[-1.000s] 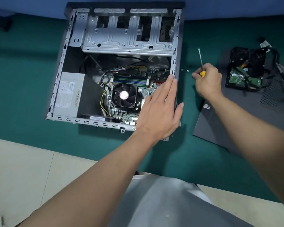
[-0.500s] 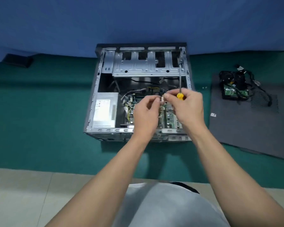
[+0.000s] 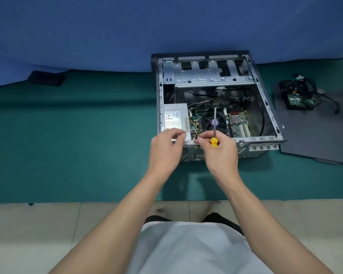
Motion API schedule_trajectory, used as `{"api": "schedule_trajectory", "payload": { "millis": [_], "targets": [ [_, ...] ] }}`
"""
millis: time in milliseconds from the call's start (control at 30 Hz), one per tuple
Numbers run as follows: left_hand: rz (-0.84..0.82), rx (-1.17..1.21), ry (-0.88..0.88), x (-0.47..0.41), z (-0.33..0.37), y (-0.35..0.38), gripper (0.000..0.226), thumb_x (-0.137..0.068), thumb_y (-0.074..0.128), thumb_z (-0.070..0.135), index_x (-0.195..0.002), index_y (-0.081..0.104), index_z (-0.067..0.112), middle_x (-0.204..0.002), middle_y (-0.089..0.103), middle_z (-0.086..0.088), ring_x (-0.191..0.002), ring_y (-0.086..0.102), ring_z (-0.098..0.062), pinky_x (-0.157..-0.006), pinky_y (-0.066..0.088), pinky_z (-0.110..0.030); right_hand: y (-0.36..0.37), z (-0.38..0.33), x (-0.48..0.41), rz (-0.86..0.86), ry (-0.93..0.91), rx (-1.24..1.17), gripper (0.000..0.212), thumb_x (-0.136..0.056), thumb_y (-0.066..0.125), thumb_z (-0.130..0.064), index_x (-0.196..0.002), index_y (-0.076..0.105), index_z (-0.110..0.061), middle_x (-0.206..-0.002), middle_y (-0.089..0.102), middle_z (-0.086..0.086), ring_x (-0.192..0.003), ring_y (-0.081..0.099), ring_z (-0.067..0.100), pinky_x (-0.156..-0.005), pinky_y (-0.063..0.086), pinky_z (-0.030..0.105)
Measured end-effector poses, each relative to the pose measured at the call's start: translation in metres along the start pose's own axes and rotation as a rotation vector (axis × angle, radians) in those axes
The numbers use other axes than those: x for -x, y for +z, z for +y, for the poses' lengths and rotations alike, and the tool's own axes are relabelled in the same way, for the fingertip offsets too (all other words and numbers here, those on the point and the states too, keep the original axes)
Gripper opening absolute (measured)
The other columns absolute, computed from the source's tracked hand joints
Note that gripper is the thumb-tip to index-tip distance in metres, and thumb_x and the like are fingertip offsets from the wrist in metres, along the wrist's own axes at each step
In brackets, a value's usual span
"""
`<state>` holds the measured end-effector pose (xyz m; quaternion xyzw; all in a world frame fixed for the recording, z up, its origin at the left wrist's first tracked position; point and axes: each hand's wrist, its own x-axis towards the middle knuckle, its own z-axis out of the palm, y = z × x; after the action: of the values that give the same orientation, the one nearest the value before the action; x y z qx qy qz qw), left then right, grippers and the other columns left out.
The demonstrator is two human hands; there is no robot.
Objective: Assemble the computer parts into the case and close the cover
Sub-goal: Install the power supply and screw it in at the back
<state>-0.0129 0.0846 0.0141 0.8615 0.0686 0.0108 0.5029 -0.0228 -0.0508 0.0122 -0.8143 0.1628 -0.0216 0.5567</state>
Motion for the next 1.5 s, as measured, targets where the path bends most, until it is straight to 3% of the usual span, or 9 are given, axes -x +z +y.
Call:
{"api": "schedule_trajectory", "payload": {
  "millis": [167, 267, 467, 600, 667, 767, 933, 1233, 1500],
  "targets": [
    [-0.171, -0.761, 0.415, -0.016, -0.034, -0.026, 0.031, -0.103, 0.036, 0.035, -0.118, 0.056, 0.017, -0.127, 0.056, 0.004, -0.125, 0.046, -0.021, -0.105, 0.033, -0.033, 0.008, 0.016, 0.022, -0.035, 0.037, 0.024, 0.012, -0.084, 0.071, -0.021, -0.076, 0.067, -0.028, -0.063, 0.063, -0.008, -0.054, 0.052, 0.011, -0.056, 0.045, 0.031],
    [-0.266, -0.902, 0.371, -0.028, -0.044, -0.026, 0.053, -0.104, 0.022, 0.042, -0.149, 0.029, 0.016, -0.158, 0.026, 0.003, -0.147, 0.015, -0.015, -0.119, 0.009, -0.037, 0.014, 0.025, 0.028, -0.072, 0.038, 0.044, 0.012, -0.084, 0.071, -0.02, -0.076, 0.066, -0.028, -0.065, 0.064, -0.006, -0.057, 0.052, 0.012, -0.059, 0.047, 0.031],
    [-0.322, -0.933, 0.289, -0.052, -0.034, -0.018, 0.052, -0.104, 0.019, 0.039, -0.152, 0.022, 0.019, -0.161, 0.017, 0.007, -0.149, 0.006, -0.012, -0.118, 0.0, -0.044, 0.02, 0.038, 0.025, -0.138, -0.037, 0.106, 0.009, -0.086, 0.069, -0.018, -0.078, 0.068, -0.024, -0.06, 0.058, -0.016, -0.058, 0.049, 0.001, -0.055, 0.037, 0.013],
    [-0.271, -0.603, 0.282, -0.051, -0.037, -0.021, 0.044, -0.103, 0.033, 0.028, -0.145, 0.038, 0.018, -0.156, 0.029, 0.008, -0.147, 0.015, -0.012, -0.119, 0.009, -0.04, 0.032, 0.043, 0.017, -0.203, -0.139, 0.159, 0.004, -0.086, 0.068, -0.012, -0.086, 0.07, -0.015, -0.081, 0.065, -0.008, -0.072, 0.055, 0.004, -0.071, 0.043, 0.02],
    [0.032, -0.266, 0.245, -0.032, -0.046, -0.019, 0.034, -0.1, 0.043, 0.018, -0.131, 0.054, 0.013, -0.137, 0.051, 0.007, -0.133, 0.038, -0.011, -0.112, 0.026, -0.031, 0.038, 0.05, 0.016, -0.222, -0.199, 0.196, 0.004, -0.086, 0.068, -0.009, -0.089, 0.071, -0.011, -0.087, 0.066, -0.002, -0.079, 0.058, 0.012, -0.076, 0.045, 0.024],
    [0.546, 0.068, -0.207, 0.002, -0.068, -0.009, 0.015, -0.095, 0.054, 0.015, -0.105, 0.065, 0.015, -0.105, 0.065, 0.006, -0.096, 0.06, -0.012, -0.09, 0.045, -0.026, 0.047, 0.06, 0.015, -0.25, -0.293, 0.269, 0.007, -0.087, 0.067, -0.007, -0.092, 0.071, -0.008, -0.088, 0.066, 0.002, -0.08, 0.061, 0.018, -0.077, 0.049, 0.031],
    [0.147, 0.714, -0.867, 0.035, -0.102, 0.024, 0.012, -0.096, 0.055, 0.006, -0.088, 0.065, 0.006, -0.075, 0.069, -0.008, -0.059, 0.063, -0.014, -0.058, 0.055, -0.022, 0.068, 0.077, 0.014, -0.29, -0.388, 0.402, 0.012, -0.088, 0.064, -0.007, -0.097, 0.071, -0.006, -0.094, 0.068, 0.008, -0.085, 0.063, 0.027, -0.08, 0.05, 0.039],
    [0.025, 1.005, -0.845, 0.021, -0.13, 0.035, 0.011, -0.09, 0.058, -0.003, -0.092, 0.069, -0.004, -0.082, 0.072, -0.017, -0.072, 0.069, -0.021, -0.067, 0.057, -0.026, 0.101, 0.106, 0.014, -0.23, -0.391, 0.45, 0.015, -0.089, 0.059, -0.009, -0.1, 0.069, -0.005, -0.106, 0.062, 0.014, -0.088, 0.06, 0.037, -0.078, 0.05, 0.045],
    [0.117, 1.082, -0.844, 0.015, -0.135, 0.045, 0.017, -0.092, 0.051, -0.009, -0.086, 0.067, -0.005, -0.071, 0.072, -0.013, -0.063, 0.07, -0.018, -0.06, 0.057, -0.024, 0.105, 0.113, 0.015, -0.134, -0.533, 0.519, 0.015, -0.075, 0.071, -0.004, -0.089, 0.072, -0.006, -0.093, 0.064, 0.018, -0.058, 0.061, 0.04, -0.05, 0.052, 0.043]
  ]
}}
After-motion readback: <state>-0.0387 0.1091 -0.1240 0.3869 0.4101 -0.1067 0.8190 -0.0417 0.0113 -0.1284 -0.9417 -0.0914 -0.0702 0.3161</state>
